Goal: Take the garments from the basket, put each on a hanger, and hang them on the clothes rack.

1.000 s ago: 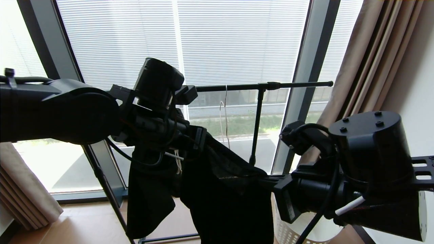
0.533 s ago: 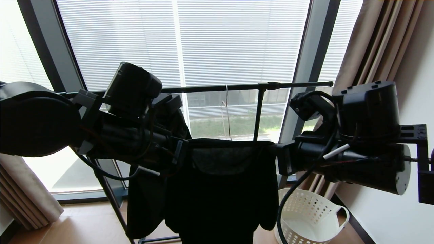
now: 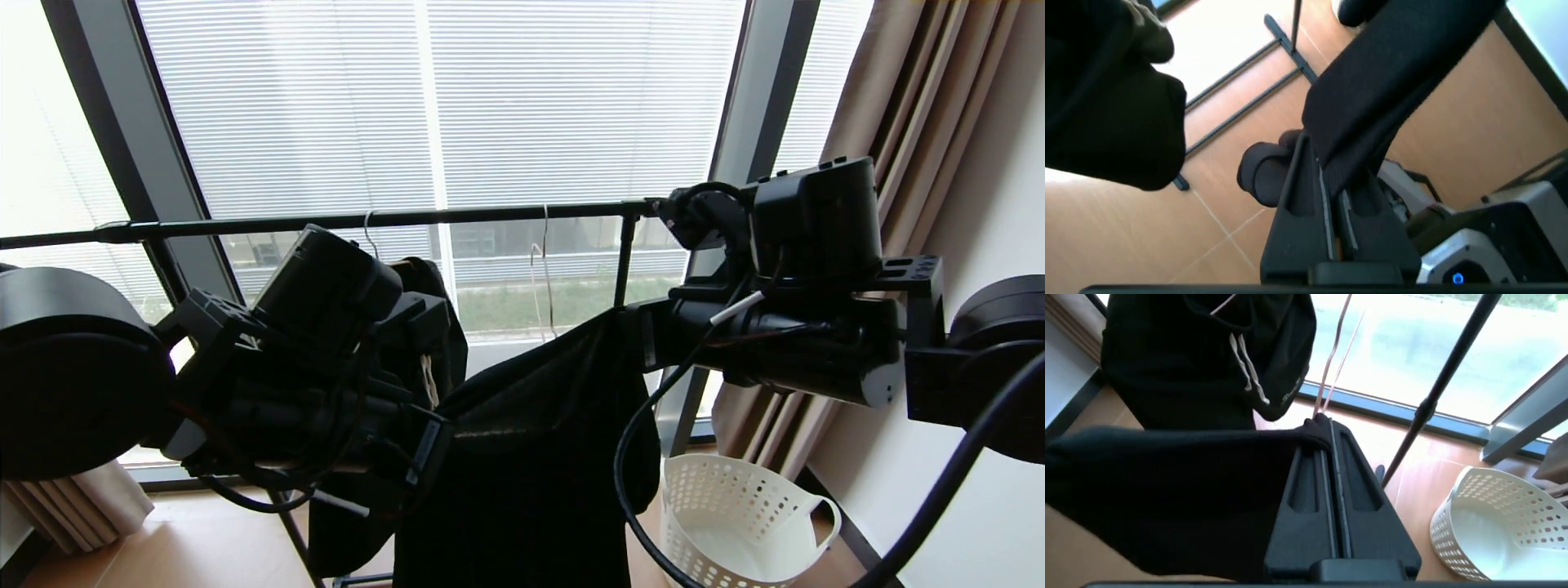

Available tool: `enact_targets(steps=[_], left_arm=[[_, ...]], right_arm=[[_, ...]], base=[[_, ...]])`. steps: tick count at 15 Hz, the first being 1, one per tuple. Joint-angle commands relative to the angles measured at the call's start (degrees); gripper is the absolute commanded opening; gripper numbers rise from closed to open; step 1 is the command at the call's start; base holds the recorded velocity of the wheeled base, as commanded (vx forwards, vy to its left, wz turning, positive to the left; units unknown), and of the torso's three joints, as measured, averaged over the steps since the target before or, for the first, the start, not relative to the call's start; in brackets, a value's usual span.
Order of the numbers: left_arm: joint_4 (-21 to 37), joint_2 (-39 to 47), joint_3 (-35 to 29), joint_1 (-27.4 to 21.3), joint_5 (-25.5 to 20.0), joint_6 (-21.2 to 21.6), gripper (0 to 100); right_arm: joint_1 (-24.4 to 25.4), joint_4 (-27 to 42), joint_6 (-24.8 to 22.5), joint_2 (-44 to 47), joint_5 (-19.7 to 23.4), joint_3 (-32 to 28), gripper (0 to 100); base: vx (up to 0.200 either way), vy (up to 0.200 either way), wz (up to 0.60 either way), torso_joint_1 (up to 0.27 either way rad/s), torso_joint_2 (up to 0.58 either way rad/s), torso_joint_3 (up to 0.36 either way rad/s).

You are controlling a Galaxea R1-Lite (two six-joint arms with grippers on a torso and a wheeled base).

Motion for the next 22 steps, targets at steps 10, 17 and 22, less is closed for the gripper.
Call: enact_targets(steps=[10, 17, 22], left_arm=[[-4.3, 0.8, 0.8, -11.1, -0.3, -6.5, 0], [-5.1, -1.5, 4.1, -9.4, 0.1, -8.6, 0], [-7.1, -2.9, 3.8, -1.6, -0.1, -9.2, 0]], right_arm=[[8.6, -0.2, 2.7, 14.6, 0.8, -18.1, 0], [5.8, 0.1, 6.6, 9.1, 0.7, -14.0, 0], [3.0, 0.4, 6.2, -1.6, 0.0, -2.4, 0]], base=[[0.000, 0.000, 0.00, 0.000, 0.00, 0.000], [0.000, 0.000, 0.00, 0.000, 0.00, 0.000], [0.000, 0.000, 0.00, 0.000, 0.00, 0.000]])
